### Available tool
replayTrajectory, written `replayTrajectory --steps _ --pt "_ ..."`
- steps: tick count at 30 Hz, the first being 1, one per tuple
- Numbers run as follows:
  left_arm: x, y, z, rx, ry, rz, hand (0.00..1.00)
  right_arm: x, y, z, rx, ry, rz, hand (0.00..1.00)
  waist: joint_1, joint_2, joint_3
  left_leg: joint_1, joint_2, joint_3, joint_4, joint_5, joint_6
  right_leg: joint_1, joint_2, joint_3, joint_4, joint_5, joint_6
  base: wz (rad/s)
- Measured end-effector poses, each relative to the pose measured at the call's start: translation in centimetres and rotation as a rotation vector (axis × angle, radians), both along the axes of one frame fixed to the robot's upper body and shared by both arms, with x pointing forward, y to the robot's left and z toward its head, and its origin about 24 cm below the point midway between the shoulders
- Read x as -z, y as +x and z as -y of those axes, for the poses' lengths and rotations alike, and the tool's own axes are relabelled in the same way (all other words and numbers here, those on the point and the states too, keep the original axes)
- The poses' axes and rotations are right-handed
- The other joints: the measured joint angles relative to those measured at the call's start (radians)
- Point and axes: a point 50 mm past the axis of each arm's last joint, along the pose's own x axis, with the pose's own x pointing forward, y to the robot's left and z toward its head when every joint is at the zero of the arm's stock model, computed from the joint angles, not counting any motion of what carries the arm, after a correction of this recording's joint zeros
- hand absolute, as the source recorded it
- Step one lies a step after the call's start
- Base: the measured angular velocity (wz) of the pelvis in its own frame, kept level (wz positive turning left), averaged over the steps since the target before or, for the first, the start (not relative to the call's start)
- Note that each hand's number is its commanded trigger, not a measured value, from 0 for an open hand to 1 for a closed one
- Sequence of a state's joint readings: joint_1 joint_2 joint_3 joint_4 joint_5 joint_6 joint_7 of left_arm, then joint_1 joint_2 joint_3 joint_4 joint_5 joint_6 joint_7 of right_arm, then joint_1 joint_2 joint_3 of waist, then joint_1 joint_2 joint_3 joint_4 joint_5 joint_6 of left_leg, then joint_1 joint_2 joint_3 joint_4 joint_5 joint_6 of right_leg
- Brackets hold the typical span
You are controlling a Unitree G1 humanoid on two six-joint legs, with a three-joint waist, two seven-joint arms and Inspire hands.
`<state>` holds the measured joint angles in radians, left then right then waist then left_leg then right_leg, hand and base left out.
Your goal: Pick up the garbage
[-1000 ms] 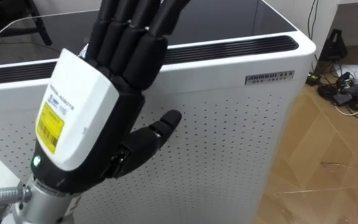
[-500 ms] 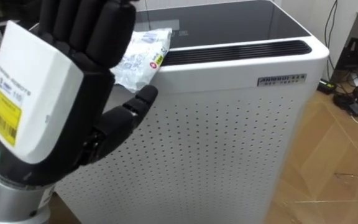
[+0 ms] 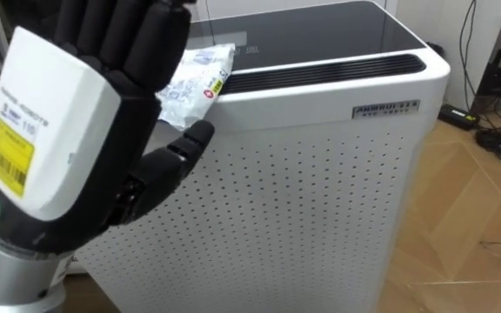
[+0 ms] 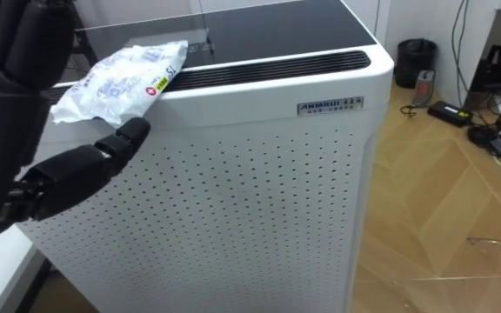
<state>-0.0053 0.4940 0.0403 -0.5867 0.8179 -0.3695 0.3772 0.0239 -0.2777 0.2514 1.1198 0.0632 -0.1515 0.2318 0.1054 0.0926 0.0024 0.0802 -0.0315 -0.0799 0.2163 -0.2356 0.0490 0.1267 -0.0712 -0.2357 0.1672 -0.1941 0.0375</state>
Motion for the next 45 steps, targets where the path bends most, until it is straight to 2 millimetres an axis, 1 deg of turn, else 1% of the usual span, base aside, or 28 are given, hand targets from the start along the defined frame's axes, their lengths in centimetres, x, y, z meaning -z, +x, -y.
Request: replayTrajectory --steps 4,9,12,17,19,27,37,38,45 --pt "0.4 -0.1 0.0 0.003 0.007 -0.017 0.00 0.0 0.0 0.0 0.000 0.000 0.001 1.00 0.008 -0.006 0.0043 0.003 0.000 0.004 -0.002 0.000 0.000 0.000 0.000 0.007 0.000 0.000 0.000 -0.02" --pt "1.6 0.0 -0.5 -0.020 0.007 -0.082 0.00 0.0 0.0 0.0 0.001 -0.001 0.002 1.00 0.007 -0.014 0.0098 -0.001 0.000 0.012 -0.002 0.000 0.000 -0.005 0.000 0.010 0.000 0.000 0.000 -0.02" --pt "2.0 0.1 -0.7 -0.030 0.007 -0.107 0.00 0.0 0.0 0.0 0.002 -0.001 0.002 1.00 0.006 -0.014 0.0098 -0.002 0.000 0.013 -0.002 0.000 0.000 -0.006 0.000 0.011 0.001 0.000 0.000 0.00" --pt "2.6 0.5 -1.0 -0.049 0.011 -0.147 0.00 0.0 0.1 0.0 0.001 0.000 0.002 1.00 0.002 -0.010 0.0075 -0.005 0.000 0.013 -0.002 0.000 0.000 -0.007 0.000 0.010 0.000 0.000 0.000 0.00" --pt "2.7 0.6 -1.0 -0.052 0.013 -0.152 0.00 0.0 0.0 0.0 0.001 0.000 0.002 1.00 0.001 -0.008 0.0060 -0.005 0.000 0.013 -0.002 0.000 0.000 -0.007 0.000 0.011 0.000 0.000 0.000 0.00" --pt "3.0 0.9 -1.1 -0.065 0.036 -0.197 0.00 0.0 0.0 0.0 -0.007 0.007 -0.002 1.00 0.003 -0.004 0.0038 -0.001 0.001 0.018 -0.002 0.000 0.000 -0.007 0.000 0.013 0.001 0.000 0.000 0.00" --pt "3.4 1.2 -1.5 -0.096 0.033 -0.227 0.00 0.0 -0.1 0.1 -0.020 -0.001 -0.009 1.00 0.006 -0.004 0.0044 -0.001 0.001 0.018 -0.005 0.000 0.000 -0.005 0.000 0.012 0.001 0.000 0.000 0.00" --pt "3.5 1.3 -1.5 -0.099 0.033 -0.232 0.00 0.0 -0.1 0.1 -0.025 -0.003 -0.010 1.00 0.006 -0.006 0.0059 0.000 0.001 0.018 -0.005 0.000 0.000 -0.005 0.000 0.013 0.000 0.000 0.000 0.00" --pt "3.2 1.4 -2.1 -0.136 0.027 -0.224 0.00 -0.1 0.1 0.0 -0.038 -0.005 -0.004 1.00 0.009 -0.004 0.0042 0.003 0.001 0.018 -0.008 0.000 0.000 -0.007 0.000 0.015 -0.001 0.000 0.000 0.00"
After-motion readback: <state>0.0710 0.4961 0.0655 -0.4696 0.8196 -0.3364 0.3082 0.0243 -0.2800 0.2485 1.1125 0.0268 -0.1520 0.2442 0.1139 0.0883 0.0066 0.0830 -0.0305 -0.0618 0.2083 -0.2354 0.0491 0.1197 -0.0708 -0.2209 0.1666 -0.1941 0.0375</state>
